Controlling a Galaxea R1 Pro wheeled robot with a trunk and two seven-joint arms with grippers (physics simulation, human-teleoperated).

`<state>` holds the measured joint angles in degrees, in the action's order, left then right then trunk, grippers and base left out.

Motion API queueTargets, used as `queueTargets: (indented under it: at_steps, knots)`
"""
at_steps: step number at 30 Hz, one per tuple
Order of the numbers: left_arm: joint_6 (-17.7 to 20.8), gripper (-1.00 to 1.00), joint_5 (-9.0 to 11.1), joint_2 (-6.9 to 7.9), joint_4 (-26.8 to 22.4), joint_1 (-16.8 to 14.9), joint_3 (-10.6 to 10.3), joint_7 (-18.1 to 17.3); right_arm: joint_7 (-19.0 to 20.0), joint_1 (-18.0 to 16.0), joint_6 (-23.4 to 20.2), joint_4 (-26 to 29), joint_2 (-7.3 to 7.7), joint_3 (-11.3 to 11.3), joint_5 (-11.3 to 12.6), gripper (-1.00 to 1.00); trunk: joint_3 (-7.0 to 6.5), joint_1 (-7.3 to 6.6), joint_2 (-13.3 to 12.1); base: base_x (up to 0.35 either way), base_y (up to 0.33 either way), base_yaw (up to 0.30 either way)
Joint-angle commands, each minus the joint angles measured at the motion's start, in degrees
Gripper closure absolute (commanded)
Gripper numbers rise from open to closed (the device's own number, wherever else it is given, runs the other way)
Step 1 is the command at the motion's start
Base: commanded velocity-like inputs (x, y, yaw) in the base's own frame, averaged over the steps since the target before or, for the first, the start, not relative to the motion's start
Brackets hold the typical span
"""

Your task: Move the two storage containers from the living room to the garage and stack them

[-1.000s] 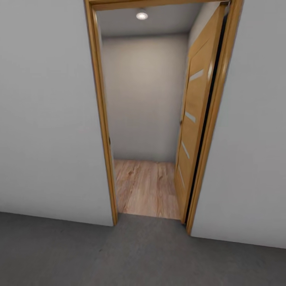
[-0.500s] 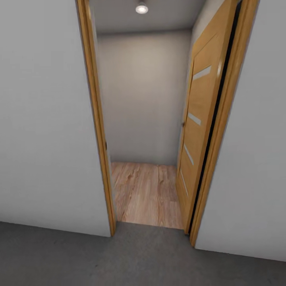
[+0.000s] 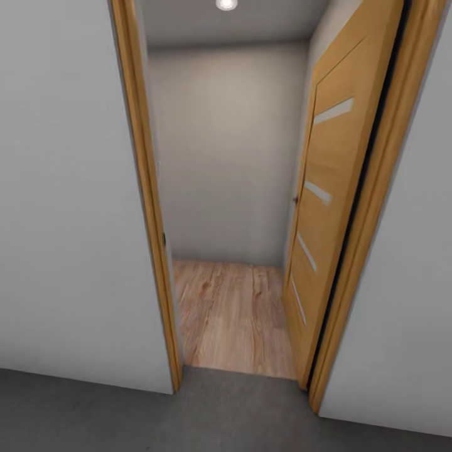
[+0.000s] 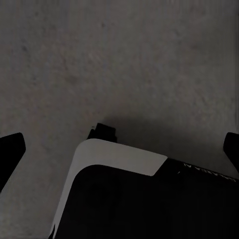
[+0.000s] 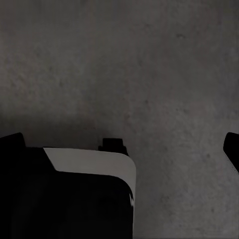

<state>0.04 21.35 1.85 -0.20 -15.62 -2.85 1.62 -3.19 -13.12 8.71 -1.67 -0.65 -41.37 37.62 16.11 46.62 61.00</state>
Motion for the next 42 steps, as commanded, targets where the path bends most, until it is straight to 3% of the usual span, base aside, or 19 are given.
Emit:
queueTargets:
  at_steps: [1, 42]
  knots:
    - [0.02, -1.00, 0.36, 0.00, -0.03, -0.03, -0.30, 0.14, -0.04, -0.06, 0.26, -0.18, -0.06, -0.46, 0.36, -1.00, 0.07, 0.04, 0.04, 0.323, 0.003, 0.000]
    - [0.05, -1.00, 0.36, 0.00, -0.01, -0.03, -0.32, 0.14, -0.31, -0.06, 0.35, -0.18, -0.06, -0.46, 0.35, -1.00, 0.07, 0.04, 0.04, 0.323, 0.000, 0.000]
